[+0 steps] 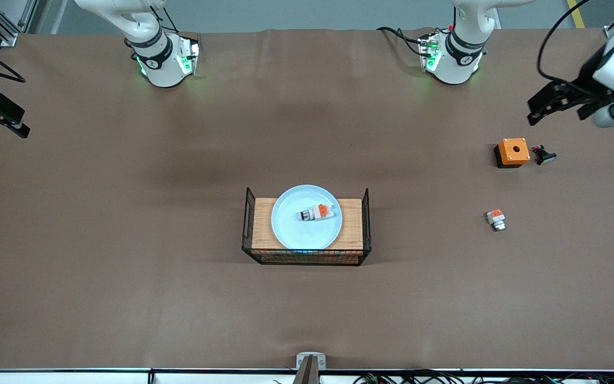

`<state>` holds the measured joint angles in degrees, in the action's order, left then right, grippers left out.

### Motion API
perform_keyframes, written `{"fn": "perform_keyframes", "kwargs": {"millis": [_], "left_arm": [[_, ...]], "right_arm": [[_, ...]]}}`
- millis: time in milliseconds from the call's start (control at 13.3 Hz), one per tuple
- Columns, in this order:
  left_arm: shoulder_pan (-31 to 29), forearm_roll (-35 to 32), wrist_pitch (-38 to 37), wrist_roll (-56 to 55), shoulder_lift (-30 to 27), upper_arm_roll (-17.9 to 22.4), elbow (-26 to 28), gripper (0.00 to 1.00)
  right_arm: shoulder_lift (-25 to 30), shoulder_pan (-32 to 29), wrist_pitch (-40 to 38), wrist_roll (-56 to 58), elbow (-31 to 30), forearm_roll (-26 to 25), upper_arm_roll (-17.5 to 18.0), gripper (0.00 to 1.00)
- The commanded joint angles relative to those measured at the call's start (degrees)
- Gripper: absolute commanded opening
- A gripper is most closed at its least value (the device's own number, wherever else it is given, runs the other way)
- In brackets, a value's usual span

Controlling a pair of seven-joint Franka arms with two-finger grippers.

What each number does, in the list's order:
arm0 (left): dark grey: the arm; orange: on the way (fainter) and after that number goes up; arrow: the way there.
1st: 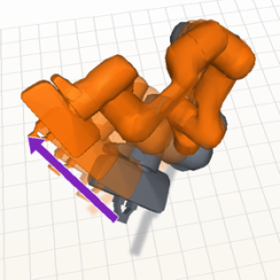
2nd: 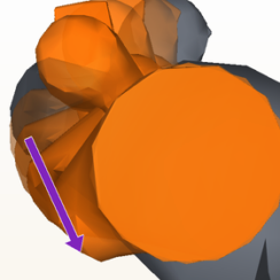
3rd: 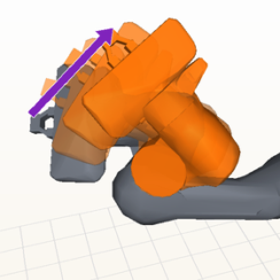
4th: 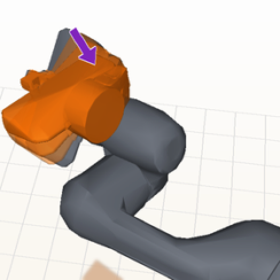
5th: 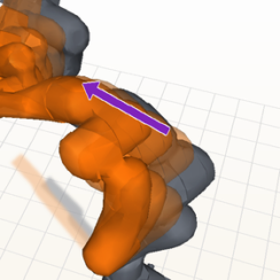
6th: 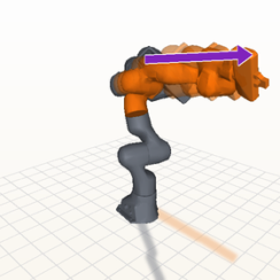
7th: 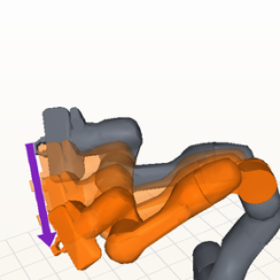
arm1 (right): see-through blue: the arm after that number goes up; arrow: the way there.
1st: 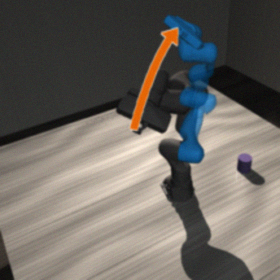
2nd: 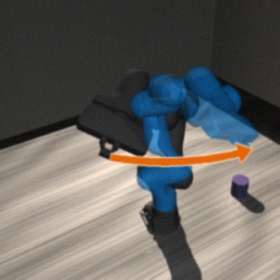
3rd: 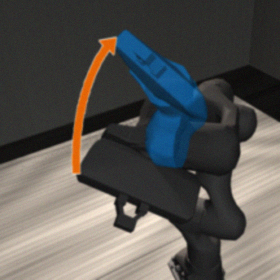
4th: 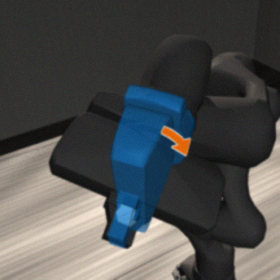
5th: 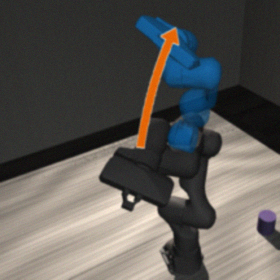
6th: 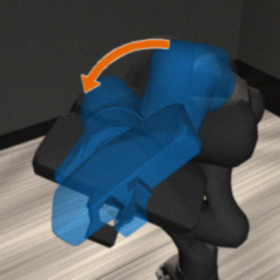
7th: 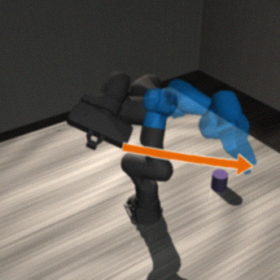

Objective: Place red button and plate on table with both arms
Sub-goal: 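Reach the left gripper over the red-and-white button on the plate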

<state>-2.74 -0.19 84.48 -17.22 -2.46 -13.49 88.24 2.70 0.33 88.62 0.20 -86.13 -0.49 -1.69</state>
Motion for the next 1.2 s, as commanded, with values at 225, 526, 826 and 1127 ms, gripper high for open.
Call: {"fn": "perform_keyframes", "kwargs": {"millis": [225, 526, 826, 1127], "left_arm": [[1.33, 0.54, 6.11, -22.81, 10.27, -11.19, -4.74, 1.00], [7.73, 0.46, 11.48, -44.60, 19.48, -12.78, -9.74, 1.00], [13.72, 0.28, 21.32, -64.81, 26.35, -12.52, -11.07, 1.00], [17.68, -0.07, 25.98, -80.64, 31.10, -12.17, -11.16, 0.97]], "right_arm": [[-0.59, -0.95, -0.90, 1.03, 1.49, -0.04, 0.55, 1.00], [-0.50, -1.04, -0.81, 1.03, 1.49, -0.13, 0.55, 1.00], [-0.59, -0.60, -0.90, 0.86, 1.40, -0.13, 0.64, 1.00], [-0.68, -0.60, -0.99, 0.77, 1.40, -0.13, 0.64, 1.00]]}}
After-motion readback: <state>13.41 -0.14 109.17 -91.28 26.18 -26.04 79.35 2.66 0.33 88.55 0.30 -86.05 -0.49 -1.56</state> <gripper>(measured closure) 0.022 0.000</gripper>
